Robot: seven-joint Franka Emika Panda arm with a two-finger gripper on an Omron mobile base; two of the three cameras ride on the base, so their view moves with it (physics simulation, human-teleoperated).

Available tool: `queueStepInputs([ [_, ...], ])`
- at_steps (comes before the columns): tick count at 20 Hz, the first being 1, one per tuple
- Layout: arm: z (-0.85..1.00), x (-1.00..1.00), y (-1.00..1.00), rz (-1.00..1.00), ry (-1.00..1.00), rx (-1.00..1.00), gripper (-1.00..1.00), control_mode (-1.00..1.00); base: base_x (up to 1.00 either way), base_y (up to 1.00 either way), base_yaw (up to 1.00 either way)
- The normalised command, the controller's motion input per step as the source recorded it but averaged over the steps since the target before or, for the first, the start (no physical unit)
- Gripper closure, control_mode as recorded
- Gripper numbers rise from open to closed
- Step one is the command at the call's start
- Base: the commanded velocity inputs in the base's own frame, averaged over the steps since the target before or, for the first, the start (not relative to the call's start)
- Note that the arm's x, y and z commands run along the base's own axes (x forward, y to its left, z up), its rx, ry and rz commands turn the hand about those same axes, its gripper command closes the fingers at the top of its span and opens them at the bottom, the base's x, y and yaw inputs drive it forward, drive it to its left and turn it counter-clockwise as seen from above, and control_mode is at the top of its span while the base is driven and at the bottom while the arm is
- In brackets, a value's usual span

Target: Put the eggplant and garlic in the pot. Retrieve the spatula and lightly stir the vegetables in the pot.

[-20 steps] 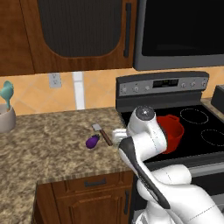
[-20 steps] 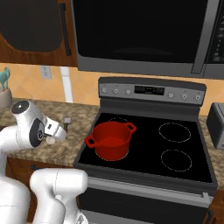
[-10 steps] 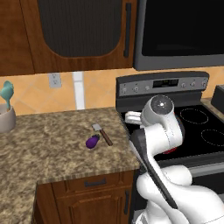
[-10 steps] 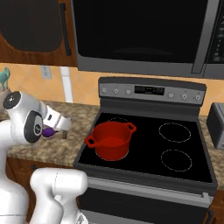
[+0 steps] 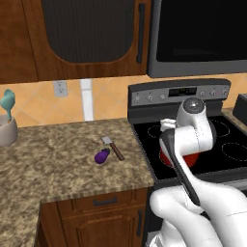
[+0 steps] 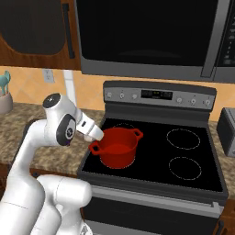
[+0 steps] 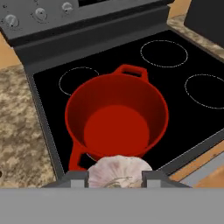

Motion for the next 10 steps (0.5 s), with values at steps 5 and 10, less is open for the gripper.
queueStepInputs([
  [5,-0.71,0.64,-0.48,-0.01,0.12,0.0,1.0,-1.0,0.0,0.0,0.0],
  [10,-0.54,0.8,-0.59,-0.01,0.15,0.0,1.0,-1.0,0.0,0.0,0.0],
])
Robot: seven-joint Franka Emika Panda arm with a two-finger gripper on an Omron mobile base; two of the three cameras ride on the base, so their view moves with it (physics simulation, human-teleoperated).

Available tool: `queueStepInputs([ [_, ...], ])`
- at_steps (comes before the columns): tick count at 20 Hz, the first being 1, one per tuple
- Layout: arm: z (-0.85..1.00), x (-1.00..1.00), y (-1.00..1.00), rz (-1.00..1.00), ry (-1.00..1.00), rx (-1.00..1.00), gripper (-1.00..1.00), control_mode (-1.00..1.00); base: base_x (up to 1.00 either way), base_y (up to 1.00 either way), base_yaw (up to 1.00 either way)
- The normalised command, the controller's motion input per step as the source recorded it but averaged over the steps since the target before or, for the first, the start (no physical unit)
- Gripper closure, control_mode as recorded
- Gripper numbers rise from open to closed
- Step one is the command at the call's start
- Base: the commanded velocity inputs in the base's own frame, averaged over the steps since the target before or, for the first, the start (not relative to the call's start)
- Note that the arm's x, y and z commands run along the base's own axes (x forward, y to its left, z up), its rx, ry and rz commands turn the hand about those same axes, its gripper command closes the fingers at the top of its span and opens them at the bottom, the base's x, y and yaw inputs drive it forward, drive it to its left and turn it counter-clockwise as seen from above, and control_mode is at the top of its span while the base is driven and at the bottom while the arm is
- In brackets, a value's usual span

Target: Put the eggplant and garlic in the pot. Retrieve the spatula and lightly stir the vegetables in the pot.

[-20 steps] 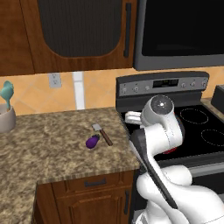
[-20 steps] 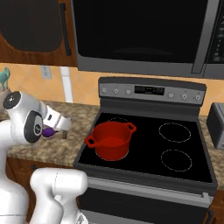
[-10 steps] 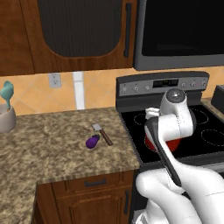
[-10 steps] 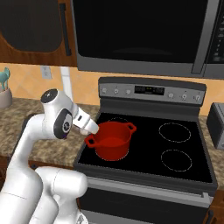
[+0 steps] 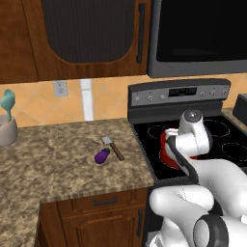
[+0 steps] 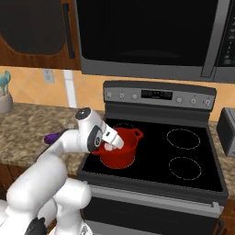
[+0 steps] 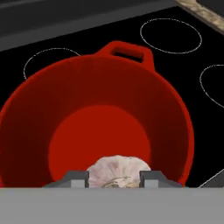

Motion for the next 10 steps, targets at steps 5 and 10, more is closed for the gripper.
queueStepInputs([
  [5,-0.32,0.52,-0.35,0.0,0.15,0.02,1.0,-1.0,0.0,0.0,0.0],
  [10,-0.17,0.35,0.0,0.0,0.15,0.01,-1.0,-1.0,0.0,0.0,0.0],
])
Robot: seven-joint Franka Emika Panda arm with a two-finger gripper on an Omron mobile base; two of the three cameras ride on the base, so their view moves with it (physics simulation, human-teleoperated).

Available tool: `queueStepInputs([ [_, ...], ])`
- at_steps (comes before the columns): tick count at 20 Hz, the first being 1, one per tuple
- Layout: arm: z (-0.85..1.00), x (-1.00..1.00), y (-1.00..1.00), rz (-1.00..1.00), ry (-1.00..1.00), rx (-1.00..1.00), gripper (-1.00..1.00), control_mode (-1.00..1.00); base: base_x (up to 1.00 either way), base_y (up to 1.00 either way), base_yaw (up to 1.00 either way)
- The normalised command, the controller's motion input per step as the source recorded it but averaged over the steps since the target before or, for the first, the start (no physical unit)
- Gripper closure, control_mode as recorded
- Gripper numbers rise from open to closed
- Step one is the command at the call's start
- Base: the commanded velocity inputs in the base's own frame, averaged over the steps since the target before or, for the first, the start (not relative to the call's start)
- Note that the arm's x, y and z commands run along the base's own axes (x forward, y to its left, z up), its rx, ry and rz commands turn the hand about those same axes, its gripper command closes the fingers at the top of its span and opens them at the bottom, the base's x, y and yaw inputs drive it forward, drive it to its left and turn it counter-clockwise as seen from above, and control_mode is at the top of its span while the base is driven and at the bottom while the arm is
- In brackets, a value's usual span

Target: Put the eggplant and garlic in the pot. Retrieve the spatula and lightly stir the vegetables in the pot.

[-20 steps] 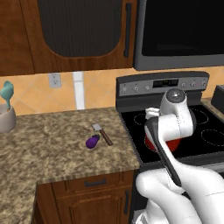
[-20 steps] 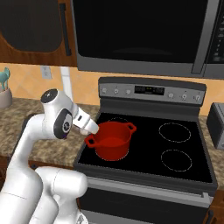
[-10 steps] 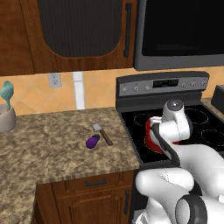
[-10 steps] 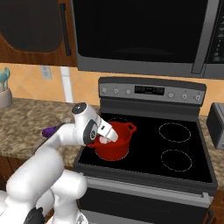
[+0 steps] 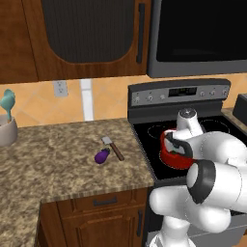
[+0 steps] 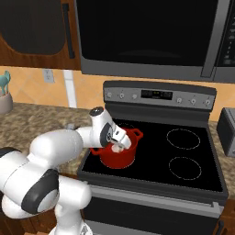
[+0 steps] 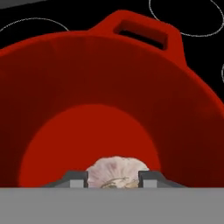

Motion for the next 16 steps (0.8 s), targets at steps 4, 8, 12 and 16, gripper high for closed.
queueStepInputs([
  [4,-0.01,0.07,0.0,0.0,0.06,0.02,-1.0,-1.0,0.0,0.0,0.0],
  [8,0.47,-0.55,0.03,0.0,-0.07,0.05,-1.0,-1.0,0.0,0.0,0.0],
  [12,0.7,-0.87,0.53,0.0,-0.15,0.01,-1.0,-1.0,0.0,0.0,0.0],
  [16,0.69,-0.6,0.97,0.04,-0.06,0.0,-1.0,-1.0,0.0,0.0,0.0],
])
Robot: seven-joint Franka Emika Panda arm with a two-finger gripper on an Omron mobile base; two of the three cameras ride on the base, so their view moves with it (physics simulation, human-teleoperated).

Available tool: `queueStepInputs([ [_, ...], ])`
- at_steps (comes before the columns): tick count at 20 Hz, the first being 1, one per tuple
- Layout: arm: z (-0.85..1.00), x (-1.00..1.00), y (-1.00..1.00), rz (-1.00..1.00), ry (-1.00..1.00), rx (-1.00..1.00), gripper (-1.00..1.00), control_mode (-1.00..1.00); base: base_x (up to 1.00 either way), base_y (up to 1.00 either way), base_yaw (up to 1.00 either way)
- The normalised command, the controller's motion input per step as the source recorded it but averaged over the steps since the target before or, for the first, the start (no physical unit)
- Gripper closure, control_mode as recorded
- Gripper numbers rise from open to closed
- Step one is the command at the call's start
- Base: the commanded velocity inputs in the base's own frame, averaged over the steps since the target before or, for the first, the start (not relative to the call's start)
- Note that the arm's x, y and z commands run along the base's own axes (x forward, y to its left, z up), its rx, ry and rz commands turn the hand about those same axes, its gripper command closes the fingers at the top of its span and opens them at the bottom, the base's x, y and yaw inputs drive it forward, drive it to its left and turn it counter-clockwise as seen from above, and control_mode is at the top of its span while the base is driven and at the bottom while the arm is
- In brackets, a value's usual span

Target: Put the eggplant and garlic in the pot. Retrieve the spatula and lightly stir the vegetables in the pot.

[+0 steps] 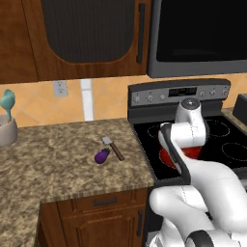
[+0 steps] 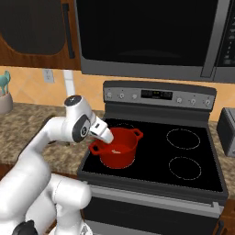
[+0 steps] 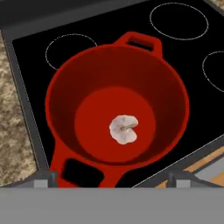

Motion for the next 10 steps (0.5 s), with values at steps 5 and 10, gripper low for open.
queueStepInputs([
  [5,0.54,-0.08,1.0,0.1,0.01,0.0,-1.0,-1.0,0.0,0.0,0.0],
  [10,0.32,0.06,1.0,0.08,0.08,0.03,-1.0,-1.0,0.0,0.0,0.0],
])
